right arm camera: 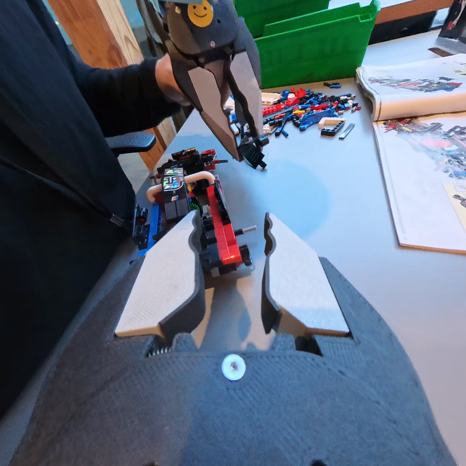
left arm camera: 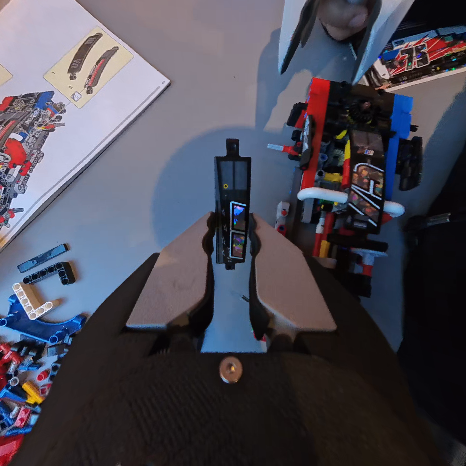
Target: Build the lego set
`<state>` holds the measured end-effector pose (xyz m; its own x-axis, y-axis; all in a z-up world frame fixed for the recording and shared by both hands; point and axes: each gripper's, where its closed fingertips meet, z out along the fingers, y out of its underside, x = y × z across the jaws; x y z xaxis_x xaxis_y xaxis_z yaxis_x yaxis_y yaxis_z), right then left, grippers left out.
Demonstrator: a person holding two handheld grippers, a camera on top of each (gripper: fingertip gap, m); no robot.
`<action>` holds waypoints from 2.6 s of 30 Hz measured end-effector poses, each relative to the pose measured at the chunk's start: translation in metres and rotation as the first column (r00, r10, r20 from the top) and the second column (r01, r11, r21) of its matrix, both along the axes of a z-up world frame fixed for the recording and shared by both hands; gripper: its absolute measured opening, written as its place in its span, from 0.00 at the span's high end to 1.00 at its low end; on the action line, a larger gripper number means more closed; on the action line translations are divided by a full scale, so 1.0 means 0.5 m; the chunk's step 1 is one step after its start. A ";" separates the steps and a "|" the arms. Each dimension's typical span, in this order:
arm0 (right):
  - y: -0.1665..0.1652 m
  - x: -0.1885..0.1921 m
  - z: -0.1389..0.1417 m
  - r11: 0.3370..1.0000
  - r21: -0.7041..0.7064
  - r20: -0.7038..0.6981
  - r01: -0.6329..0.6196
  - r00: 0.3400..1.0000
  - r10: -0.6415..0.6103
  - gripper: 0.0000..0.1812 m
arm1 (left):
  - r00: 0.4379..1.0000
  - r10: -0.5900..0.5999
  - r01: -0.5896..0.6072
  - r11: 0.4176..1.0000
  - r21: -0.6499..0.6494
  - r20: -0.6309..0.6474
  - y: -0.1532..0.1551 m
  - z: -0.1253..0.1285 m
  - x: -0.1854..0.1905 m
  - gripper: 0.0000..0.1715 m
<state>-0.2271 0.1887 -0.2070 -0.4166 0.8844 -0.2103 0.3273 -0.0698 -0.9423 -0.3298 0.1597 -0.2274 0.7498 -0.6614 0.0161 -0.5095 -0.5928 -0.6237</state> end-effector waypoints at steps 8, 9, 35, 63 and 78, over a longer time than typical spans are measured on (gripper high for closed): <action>0.020 0.001 0.017 0.998 -0.063 -0.047 0.024 0.999 -0.027 0.77 | 1.000 -0.003 0.003 1.000 -0.007 0.019 0.008 -0.009 -0.002 0.87; 0.021 0.001 0.019 0.997 -0.068 -0.053 0.026 0.998 -0.030 0.77 | 1.000 -0.012 0.012 1.000 -0.016 0.025 0.007 -0.008 0.002 0.87; 0.027 0.013 0.043 0.996 -0.086 -0.143 0.028 0.989 -0.041 0.78 | 0.935 -0.251 0.149 0.919 -0.364 -0.251 -0.048 0.002 0.130 0.87; -0.035 0.022 0.034 0.997 0.050 -0.149 -0.052 0.987 0.059 0.76 | 0.874 -0.276 0.077 0.892 -0.446 -0.400 -0.055 0.016 0.132 0.87; -0.030 0.023 0.038 0.999 0.029 -0.159 -0.045 0.986 0.049 0.77 | 0.916 -0.257 0.063 0.851 -0.522 -0.308 -0.060 0.028 0.147 0.87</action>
